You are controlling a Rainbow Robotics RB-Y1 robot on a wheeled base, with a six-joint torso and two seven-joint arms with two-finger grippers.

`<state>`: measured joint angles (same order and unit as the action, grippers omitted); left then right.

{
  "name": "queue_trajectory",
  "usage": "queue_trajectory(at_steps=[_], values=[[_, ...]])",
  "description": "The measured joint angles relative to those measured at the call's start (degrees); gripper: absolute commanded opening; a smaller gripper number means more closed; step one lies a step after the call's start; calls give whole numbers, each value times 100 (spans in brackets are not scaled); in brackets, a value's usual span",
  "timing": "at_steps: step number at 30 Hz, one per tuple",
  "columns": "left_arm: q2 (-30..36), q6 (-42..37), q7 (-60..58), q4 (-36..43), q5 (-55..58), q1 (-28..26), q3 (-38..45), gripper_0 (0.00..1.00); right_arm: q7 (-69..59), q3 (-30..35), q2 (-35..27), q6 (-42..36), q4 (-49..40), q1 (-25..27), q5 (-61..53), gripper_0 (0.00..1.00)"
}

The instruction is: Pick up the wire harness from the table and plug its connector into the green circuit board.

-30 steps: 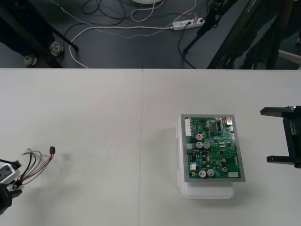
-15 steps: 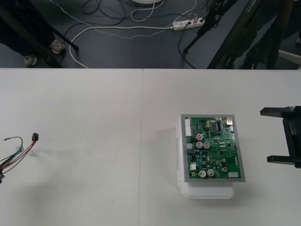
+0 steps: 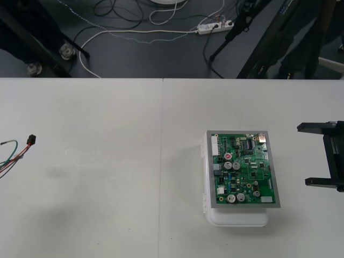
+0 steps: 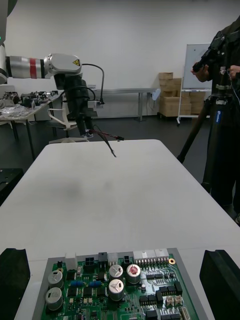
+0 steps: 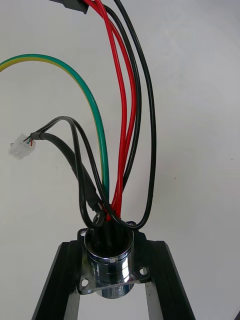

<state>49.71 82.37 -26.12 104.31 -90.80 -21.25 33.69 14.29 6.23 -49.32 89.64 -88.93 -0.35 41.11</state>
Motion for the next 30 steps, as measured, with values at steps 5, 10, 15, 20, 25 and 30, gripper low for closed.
queue_trajectory(at_steps=[5,10,15,20,25,30], values=[[0,385,0,0,386,289,184,0,0,0,-25,0,-36,0,-1,100],[0,498,0,0,753,610,202,0,0,0,-39,0,-53,0,-3,100],[0,551,0,0,1103,986,167,0,0,0,-39,0,-59,0,-5,100],[0,567,0,0,1430,1414,58,0,0,0,-40,0,-63,0,-6,100],[1,574,0,0,1788,1793,-134,0,0,0,-40,0,-65,0,-7,100],[42,576,0,0,2134,2053,-440,0,0,0,-40,0,-67,0,-8,100]])
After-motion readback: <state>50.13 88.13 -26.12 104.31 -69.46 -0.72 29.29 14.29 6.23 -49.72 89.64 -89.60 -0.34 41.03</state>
